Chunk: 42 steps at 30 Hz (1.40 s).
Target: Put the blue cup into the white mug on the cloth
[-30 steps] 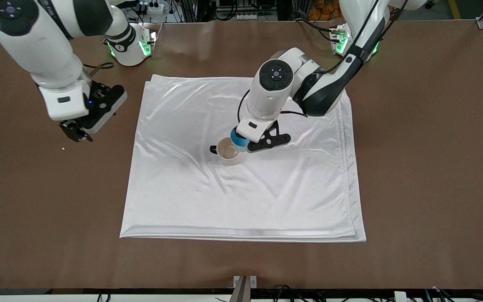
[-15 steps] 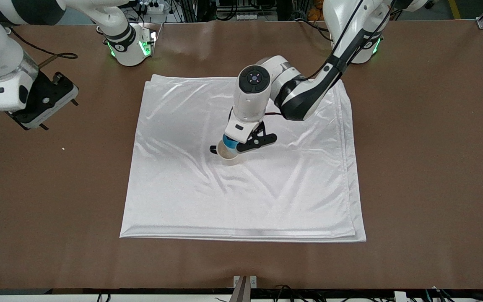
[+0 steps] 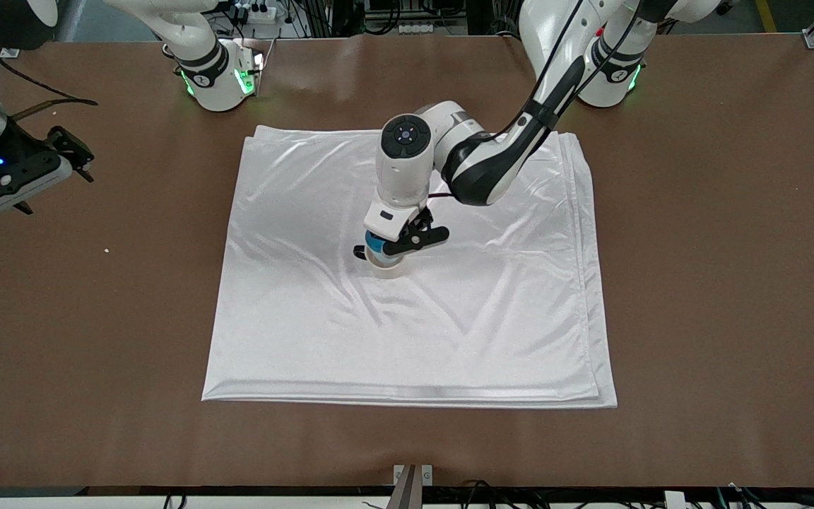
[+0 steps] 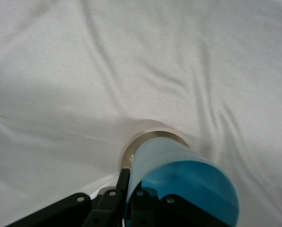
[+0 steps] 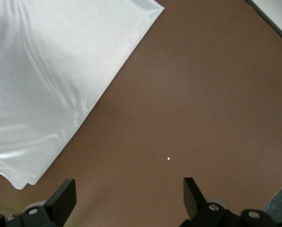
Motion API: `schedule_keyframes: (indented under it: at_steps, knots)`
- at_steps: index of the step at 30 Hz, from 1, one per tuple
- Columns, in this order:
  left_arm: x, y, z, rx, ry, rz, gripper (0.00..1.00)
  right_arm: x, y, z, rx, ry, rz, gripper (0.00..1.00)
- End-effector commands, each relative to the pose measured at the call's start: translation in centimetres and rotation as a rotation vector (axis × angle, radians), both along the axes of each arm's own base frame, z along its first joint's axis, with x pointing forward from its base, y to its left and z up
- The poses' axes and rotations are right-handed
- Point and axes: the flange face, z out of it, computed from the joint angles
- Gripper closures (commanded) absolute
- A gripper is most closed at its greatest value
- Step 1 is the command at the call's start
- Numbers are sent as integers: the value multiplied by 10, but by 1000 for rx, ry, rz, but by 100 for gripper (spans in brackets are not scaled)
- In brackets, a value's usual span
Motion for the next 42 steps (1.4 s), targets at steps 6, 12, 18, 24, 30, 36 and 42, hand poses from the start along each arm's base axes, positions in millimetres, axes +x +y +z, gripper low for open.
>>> schedule_keyframes:
  at_steps: [6,12,18,24,30,36,42]
  knots:
    - [5,-5,-9,8,-27,13,100,13,-16,-14,35,1,-309,0]
    - [-2,-10,-10,11,-26,-1,100,17,-44,-17,191,-6,-428,0]
    - [-6,-13,-16,16,-18,-5,100,17,-45,-20,205,-15,-559,0]
    - [-7,-13,-21,22,-13,-8,80,15,-41,-16,191,-19,-684,0]
    - [-5,-12,-22,25,-20,-18,0,13,-35,-10,186,-31,-739,0]
    - [-1,-9,-15,24,-32,-16,0,12,-32,-7,161,-50,-728,0]
    - [11,0,15,27,-95,-11,0,12,-25,-4,158,-61,-713,0]
